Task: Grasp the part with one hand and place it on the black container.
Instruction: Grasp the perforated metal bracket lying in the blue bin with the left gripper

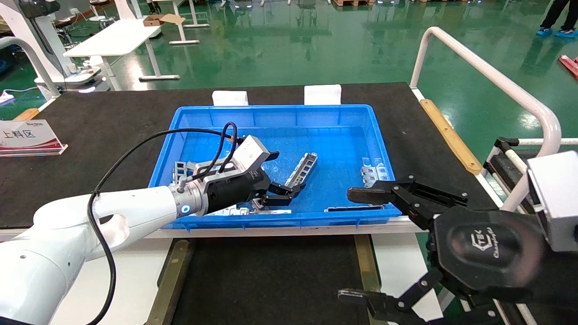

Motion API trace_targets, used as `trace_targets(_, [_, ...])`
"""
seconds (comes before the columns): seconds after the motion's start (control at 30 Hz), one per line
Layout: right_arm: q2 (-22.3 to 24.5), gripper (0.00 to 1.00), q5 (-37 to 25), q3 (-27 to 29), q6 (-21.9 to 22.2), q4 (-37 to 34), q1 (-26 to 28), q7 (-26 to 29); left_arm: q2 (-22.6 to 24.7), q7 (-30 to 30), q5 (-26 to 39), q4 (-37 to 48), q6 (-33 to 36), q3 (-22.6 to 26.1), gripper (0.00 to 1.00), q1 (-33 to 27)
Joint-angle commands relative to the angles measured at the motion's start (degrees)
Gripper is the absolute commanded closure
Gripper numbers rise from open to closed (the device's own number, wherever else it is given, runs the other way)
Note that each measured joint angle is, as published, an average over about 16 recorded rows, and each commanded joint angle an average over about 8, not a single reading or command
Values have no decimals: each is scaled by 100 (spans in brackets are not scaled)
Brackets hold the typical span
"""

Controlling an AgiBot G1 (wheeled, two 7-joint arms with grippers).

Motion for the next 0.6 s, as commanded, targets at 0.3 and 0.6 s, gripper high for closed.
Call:
trace_targets(0.3, [0, 0, 0, 0, 0, 0, 0, 0, -13, -7, 7, -2, 25, -1, 0, -2])
trace_targets(0.6, [0, 0, 0, -1, -1, -2, 1, -1, -14, -14, -62, -106, -169, -20, 0, 84])
